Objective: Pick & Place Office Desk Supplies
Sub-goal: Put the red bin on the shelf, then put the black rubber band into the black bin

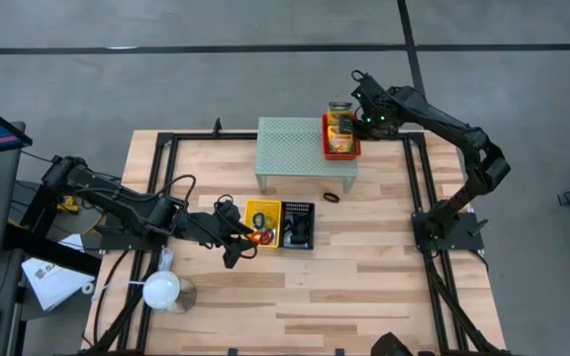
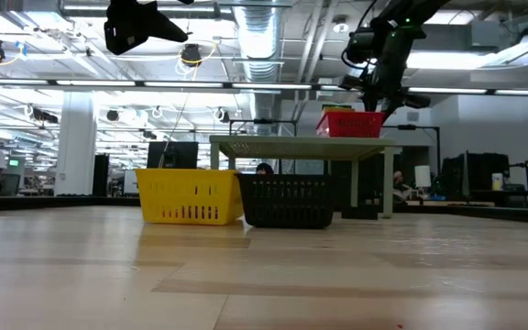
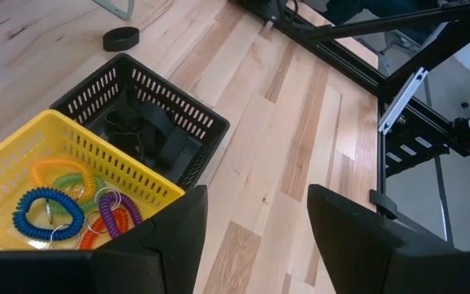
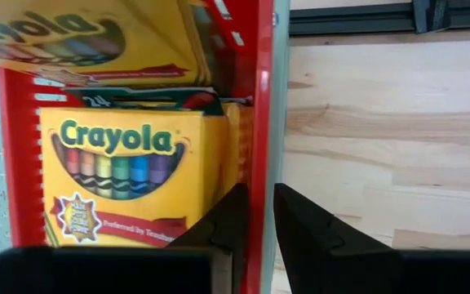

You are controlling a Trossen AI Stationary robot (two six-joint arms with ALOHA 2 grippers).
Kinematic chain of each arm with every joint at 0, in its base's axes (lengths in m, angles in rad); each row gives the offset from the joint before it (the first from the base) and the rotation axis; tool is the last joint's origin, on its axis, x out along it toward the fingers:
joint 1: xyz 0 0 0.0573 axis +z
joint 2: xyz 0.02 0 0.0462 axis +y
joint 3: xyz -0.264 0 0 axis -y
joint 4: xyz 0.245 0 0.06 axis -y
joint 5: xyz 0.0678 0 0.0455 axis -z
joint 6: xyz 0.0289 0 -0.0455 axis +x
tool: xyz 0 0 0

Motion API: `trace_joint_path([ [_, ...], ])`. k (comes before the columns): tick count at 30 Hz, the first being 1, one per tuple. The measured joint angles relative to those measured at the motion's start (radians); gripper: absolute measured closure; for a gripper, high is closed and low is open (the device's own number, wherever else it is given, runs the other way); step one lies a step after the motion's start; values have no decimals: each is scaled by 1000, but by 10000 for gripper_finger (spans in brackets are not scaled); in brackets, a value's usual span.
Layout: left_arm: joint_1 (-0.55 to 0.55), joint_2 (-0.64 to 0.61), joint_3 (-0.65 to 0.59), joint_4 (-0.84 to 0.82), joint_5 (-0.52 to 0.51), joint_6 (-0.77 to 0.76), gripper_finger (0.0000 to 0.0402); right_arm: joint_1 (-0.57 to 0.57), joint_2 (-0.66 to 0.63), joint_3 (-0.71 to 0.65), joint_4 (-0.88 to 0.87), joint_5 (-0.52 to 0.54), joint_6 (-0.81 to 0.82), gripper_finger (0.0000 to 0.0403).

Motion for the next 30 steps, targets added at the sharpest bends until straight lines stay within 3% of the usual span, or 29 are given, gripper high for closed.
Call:
trace_joint_path([
  [15, 0, 0, 0, 0, 0, 0, 195, -22, -149, 0, -8, 64, -3, 342],
  [19, 0, 0, 0, 0, 0, 0, 195, 20, -222, 0, -50, 98, -2, 342],
  [23, 0, 0, 0, 0, -7, 0, 195, 171, -312, 0, -99, 149, 36, 342],
  [30, 0, 0, 0, 0, -53, 0, 195, 619, -385, -37, -148, 321, 200, 342],
])
